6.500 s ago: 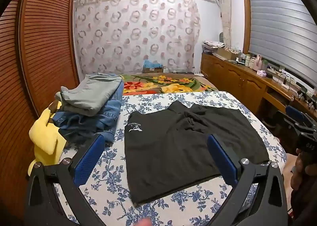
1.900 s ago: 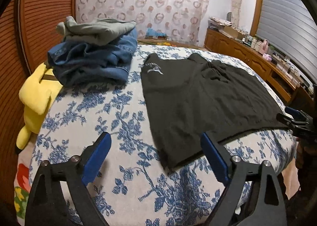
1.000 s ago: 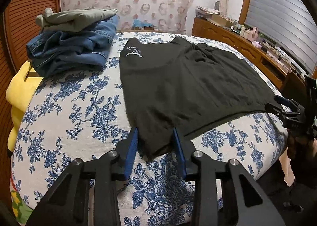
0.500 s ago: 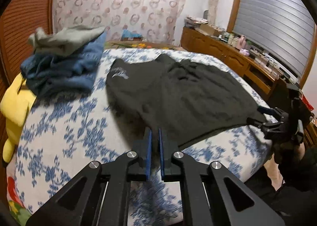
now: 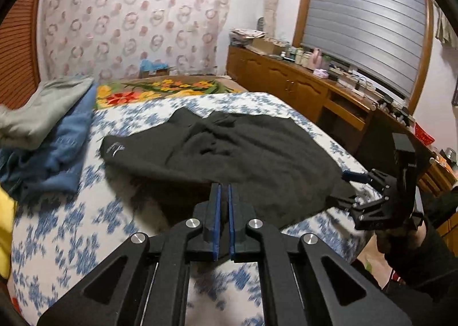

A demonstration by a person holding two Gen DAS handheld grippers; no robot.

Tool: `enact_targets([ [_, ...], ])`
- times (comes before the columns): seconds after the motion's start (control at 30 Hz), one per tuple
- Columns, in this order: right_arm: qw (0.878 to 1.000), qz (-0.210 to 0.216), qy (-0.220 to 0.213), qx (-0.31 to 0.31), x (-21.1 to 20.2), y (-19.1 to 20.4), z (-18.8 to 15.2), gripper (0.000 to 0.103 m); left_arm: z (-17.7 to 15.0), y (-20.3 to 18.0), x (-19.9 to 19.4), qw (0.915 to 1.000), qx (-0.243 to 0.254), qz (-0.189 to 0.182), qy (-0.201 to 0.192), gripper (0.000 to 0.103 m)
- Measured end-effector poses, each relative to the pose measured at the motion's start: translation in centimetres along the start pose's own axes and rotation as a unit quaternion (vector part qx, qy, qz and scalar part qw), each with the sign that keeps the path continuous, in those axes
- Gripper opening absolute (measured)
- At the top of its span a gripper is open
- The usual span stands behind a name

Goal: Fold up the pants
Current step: 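Lift the held edge and fold it across the pants, then open left tool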

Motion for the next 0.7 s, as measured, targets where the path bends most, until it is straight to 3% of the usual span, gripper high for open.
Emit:
enact_targets([
  [0.23,1.000,0.006,0.000,-0.002,-0.4,-0.1,0.0,0.083,2.1,-3.2,2.0,0.9992,0.027,-0.028,-0.003,0.005],
  [0.7,1.000,-0.006,-0.004,-0.001,-1.1,-0.9,0.1,0.081,4.6,-10.6,5.2,0.9936,0.069,-0.088,0.016,0.005],
])
Point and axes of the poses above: each gripper's, at about its wrist camera, not at the fingertips, and x roughly the way its jaws point, y to its left, z to its top, the point moved 8 cm from there along x, roughly the way its jaws point, and after that the axes turned 14 degrees about -x, right-handed, at the moved point
